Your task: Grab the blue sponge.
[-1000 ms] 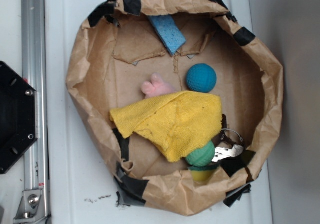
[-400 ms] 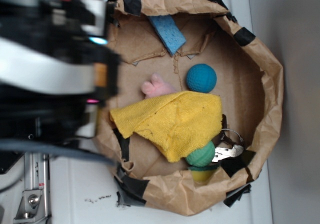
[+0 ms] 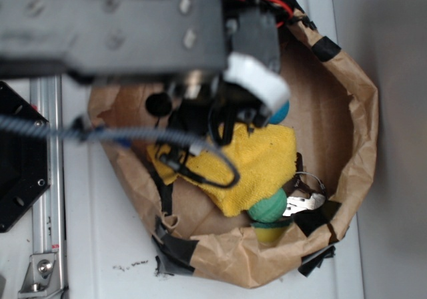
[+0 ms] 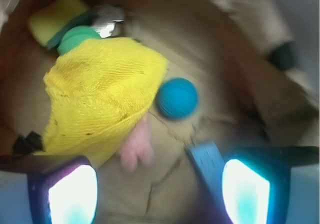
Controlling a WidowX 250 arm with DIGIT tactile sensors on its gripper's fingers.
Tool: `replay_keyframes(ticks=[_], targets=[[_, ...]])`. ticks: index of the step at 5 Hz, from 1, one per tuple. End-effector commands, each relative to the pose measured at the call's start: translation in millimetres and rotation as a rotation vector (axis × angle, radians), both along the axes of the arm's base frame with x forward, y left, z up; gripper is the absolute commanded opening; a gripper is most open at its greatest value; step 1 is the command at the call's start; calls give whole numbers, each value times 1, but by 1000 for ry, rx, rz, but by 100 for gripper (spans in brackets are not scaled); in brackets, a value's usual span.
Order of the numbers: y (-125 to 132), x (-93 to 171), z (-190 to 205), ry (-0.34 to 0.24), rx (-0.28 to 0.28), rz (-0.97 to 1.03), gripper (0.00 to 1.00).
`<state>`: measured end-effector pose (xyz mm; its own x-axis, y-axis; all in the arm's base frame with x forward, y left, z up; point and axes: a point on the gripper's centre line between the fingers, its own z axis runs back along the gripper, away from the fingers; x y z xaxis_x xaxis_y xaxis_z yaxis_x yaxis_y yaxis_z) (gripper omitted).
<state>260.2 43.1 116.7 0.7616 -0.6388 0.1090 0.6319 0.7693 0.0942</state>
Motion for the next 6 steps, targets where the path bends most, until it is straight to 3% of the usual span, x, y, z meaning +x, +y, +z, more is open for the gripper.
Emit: replay_keyframes(ticks=[1, 2, 5, 6], targets=[[11, -10, -46, 56, 98, -222, 100], [27, 0, -51, 78, 152, -183, 100], [55, 16, -60, 112, 223, -168, 100], [64, 17, -55, 98, 250, -142, 100]])
